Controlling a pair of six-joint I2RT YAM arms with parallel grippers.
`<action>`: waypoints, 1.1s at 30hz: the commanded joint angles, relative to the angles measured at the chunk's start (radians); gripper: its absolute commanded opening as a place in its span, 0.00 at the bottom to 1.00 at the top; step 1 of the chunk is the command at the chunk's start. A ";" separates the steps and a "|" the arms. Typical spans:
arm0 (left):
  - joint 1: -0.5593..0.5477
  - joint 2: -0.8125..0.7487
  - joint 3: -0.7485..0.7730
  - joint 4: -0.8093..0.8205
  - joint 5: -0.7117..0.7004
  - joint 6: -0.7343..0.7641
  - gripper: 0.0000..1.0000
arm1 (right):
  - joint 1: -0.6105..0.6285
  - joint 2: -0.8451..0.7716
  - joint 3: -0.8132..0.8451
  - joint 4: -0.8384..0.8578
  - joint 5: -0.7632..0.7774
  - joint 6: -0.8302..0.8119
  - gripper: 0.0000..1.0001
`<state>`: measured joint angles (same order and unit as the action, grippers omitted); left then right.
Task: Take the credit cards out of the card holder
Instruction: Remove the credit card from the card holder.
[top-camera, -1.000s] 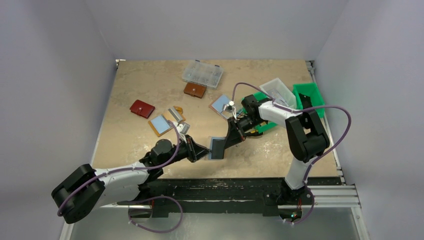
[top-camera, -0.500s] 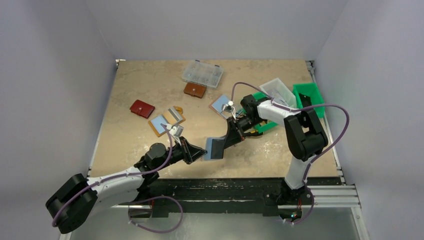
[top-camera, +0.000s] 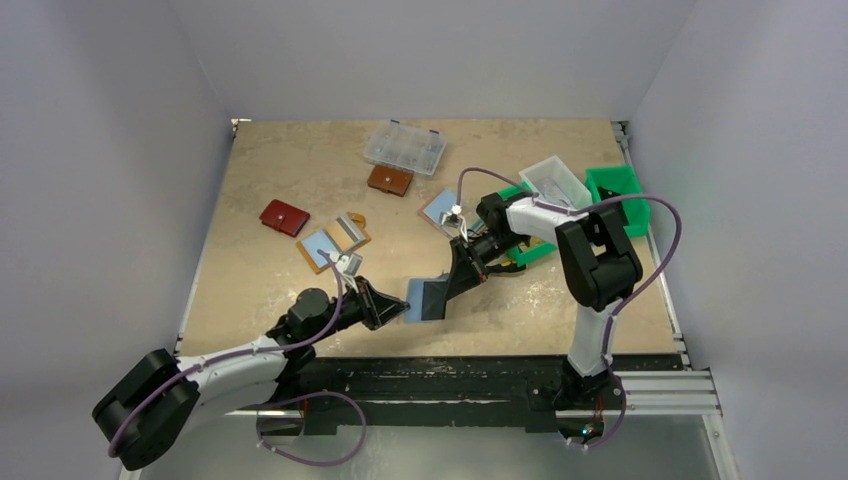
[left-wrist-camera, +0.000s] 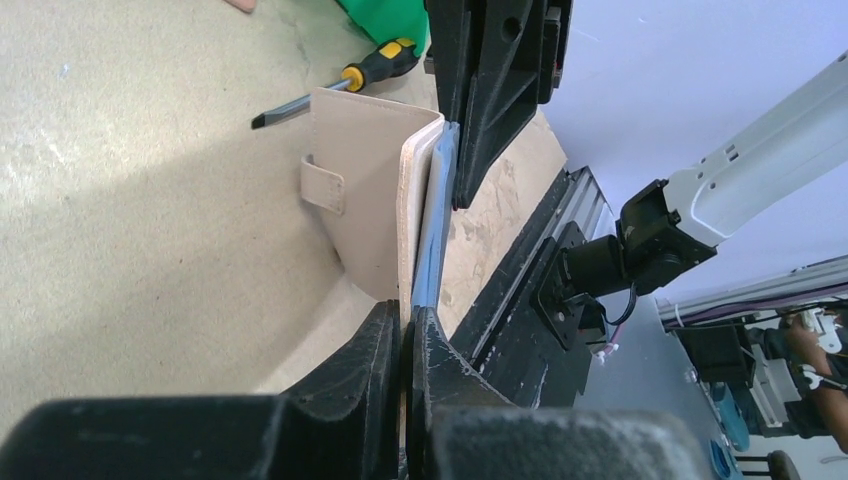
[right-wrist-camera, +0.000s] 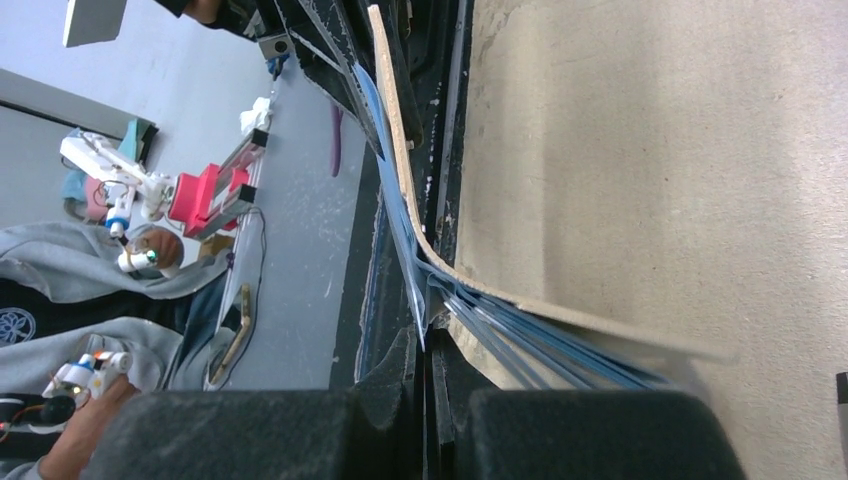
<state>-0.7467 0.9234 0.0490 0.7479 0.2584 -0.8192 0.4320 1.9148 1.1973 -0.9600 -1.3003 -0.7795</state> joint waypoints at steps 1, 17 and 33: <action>0.023 -0.006 -0.040 0.055 0.007 -0.014 0.00 | -0.006 0.013 0.023 -0.043 0.045 -0.048 0.00; 0.059 0.121 -0.108 0.130 0.012 -0.030 0.00 | -0.003 0.091 0.014 0.050 0.102 0.077 0.01; 0.066 0.244 -0.133 0.195 0.005 -0.060 0.00 | 0.013 0.125 0.001 0.151 0.113 0.222 0.10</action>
<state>-0.6922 1.1397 0.0177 0.8730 0.2749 -0.8703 0.4519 2.0315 1.2018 -0.8261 -1.2289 -0.5861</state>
